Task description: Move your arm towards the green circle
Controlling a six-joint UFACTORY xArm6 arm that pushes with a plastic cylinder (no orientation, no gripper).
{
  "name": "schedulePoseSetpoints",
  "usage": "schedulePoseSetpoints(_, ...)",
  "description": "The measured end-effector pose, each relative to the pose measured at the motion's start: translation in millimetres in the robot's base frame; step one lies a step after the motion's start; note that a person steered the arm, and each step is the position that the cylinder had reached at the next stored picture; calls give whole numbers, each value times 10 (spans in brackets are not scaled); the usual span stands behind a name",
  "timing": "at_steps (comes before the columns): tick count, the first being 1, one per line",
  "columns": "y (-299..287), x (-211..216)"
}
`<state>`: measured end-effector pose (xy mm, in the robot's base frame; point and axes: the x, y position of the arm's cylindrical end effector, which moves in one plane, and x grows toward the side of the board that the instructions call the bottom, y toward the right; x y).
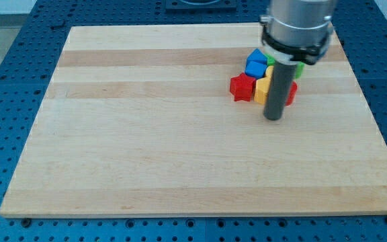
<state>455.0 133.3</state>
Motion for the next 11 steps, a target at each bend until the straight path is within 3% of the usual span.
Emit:
schedulePoseSetpoints(2,742,-251)
schedulePoseSetpoints(4,1228,-899)
schedulePoseSetpoints(7,1091,-1330)
schedulePoseSetpoints(11,828,-1303)
